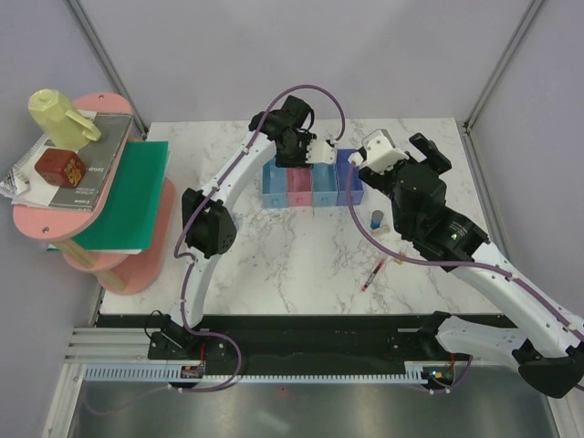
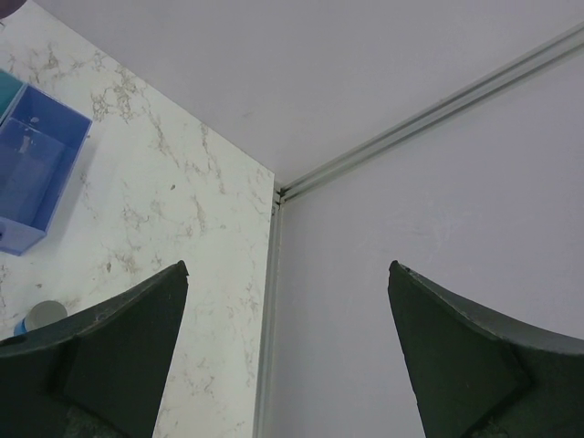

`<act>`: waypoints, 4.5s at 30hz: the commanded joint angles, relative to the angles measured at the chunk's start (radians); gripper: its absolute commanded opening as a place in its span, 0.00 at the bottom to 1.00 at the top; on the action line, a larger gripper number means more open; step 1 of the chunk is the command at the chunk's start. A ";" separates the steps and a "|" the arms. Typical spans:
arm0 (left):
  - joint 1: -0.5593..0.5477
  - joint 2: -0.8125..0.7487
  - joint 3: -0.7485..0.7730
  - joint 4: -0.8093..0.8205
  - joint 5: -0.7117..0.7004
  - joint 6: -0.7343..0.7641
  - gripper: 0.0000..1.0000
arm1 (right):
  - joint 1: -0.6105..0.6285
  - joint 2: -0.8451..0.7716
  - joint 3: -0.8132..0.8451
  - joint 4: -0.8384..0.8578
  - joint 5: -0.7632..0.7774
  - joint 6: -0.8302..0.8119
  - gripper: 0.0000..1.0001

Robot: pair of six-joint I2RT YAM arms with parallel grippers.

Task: Sort the stationery into containers
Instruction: Place the stationery in the storage box, then pick up the stationery from the center of the board.

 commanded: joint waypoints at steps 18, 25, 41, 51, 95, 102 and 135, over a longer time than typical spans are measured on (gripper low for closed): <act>-0.003 0.108 -0.013 0.092 -0.117 0.160 0.12 | -0.009 -0.069 -0.078 -0.008 -0.028 0.072 0.98; -0.003 0.120 -0.013 0.129 -0.134 0.172 0.37 | -0.010 -0.078 -0.088 -0.015 -0.033 0.081 0.98; -0.003 0.132 -0.016 0.198 -0.177 0.183 0.75 | -0.017 -0.086 -0.116 -0.021 -0.039 0.094 0.98; -0.005 0.131 -0.019 0.322 -0.217 0.150 0.77 | -0.020 -0.070 -0.110 -0.021 -0.040 0.090 0.98; -0.022 -1.086 -1.001 0.163 -0.081 -0.452 0.81 | -0.514 0.568 0.108 -0.464 -1.092 0.176 0.85; -0.022 -1.094 -0.985 0.126 -0.077 -0.449 0.81 | -0.530 0.678 0.135 -0.464 -1.083 0.176 0.81; -0.022 -1.089 -0.962 0.100 -0.047 -0.449 0.82 | -0.544 0.737 0.135 -0.433 -1.034 0.158 0.59</act>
